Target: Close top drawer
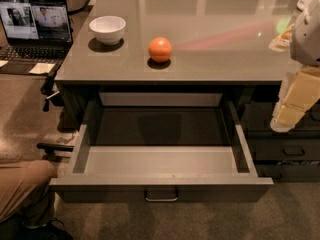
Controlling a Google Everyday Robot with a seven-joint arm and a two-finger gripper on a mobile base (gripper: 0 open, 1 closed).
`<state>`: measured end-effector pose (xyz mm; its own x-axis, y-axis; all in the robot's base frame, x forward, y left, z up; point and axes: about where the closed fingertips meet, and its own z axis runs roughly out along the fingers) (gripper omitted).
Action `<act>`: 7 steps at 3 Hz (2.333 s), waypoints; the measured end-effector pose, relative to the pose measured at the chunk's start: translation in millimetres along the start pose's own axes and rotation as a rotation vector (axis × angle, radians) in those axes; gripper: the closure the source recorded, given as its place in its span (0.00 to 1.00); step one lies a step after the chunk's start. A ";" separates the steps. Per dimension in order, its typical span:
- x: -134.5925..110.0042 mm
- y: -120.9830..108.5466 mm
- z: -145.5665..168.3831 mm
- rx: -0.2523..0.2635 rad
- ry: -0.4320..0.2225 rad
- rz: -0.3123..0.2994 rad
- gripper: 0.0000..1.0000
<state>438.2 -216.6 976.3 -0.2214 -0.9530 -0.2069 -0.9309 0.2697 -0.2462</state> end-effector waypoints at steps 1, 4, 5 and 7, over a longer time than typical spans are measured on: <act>-0.5 0.0 -0.5 0.003 -0.002 0.000 0.00; 22.0 80.2 85.8 -0.106 -0.119 0.089 0.00; 45.2 118.9 148.5 -0.186 -0.140 0.141 0.18; 79.0 173.9 230.6 -0.301 -0.144 0.229 0.65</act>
Offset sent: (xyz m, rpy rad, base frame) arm -0.0398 0.0198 -0.0321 0.0980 -0.0019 -0.0034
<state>325.8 -213.2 698.9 -0.4097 -0.8380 -0.3604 -0.9105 0.3999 0.1054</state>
